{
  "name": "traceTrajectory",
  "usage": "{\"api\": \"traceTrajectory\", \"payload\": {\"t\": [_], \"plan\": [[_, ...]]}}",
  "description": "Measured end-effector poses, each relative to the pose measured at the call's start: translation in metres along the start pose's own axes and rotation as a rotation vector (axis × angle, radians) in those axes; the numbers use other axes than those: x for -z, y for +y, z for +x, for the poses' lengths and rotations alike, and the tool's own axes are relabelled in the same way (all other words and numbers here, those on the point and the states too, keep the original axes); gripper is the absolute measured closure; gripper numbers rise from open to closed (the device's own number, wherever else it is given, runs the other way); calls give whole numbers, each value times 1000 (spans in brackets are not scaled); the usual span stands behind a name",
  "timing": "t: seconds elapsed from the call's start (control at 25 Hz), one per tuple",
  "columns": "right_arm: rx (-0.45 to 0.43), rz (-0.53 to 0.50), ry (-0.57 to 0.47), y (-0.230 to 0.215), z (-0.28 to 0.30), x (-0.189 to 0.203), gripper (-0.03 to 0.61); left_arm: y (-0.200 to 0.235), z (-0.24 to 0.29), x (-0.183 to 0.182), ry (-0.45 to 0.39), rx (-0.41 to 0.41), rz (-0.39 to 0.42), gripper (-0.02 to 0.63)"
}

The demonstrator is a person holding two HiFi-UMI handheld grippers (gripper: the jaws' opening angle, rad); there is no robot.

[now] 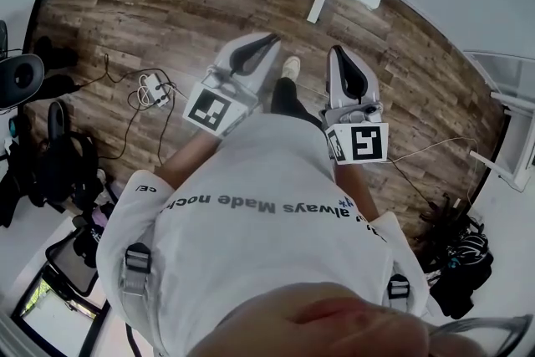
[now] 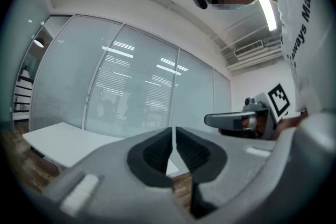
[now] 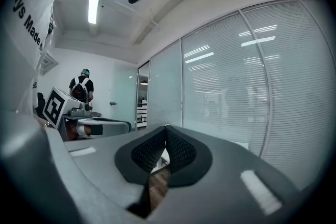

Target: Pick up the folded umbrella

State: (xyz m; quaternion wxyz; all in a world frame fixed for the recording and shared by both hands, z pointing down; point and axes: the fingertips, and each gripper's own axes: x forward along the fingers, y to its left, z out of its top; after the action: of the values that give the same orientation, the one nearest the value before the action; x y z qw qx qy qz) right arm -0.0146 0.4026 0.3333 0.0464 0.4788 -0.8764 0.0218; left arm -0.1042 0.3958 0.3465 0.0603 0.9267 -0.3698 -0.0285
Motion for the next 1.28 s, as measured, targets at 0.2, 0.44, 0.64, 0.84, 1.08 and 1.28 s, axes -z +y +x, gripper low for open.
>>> {"api": "traceTrajectory", "payload": {"t": [0.2, 0.44, 0.64, 0.84, 1.08, 1.28], "plan": [[-9, 16, -2, -72, 36, -5, 577, 24, 77, -8, 9, -13, -2, 591], [-23, 26, -2, -168, 88, -8, 577, 64, 177, -2, 48, -28, 9, 591], [-37, 38, 11, -231, 125, -3, 577, 86, 250, -6, 34, -37, 27, 591], [-39, 52, 15, -269, 146, 0, 577, 100, 292, -4, 32, -47, 18, 591], [-24, 73, 20, -296, 167, 6, 577, 115, 321, 6, 57, -35, 13, 591], [-25, 69, 28, -309, 208, 8, 577, 152, 343, 6, 54, -33, 5, 591]]}}
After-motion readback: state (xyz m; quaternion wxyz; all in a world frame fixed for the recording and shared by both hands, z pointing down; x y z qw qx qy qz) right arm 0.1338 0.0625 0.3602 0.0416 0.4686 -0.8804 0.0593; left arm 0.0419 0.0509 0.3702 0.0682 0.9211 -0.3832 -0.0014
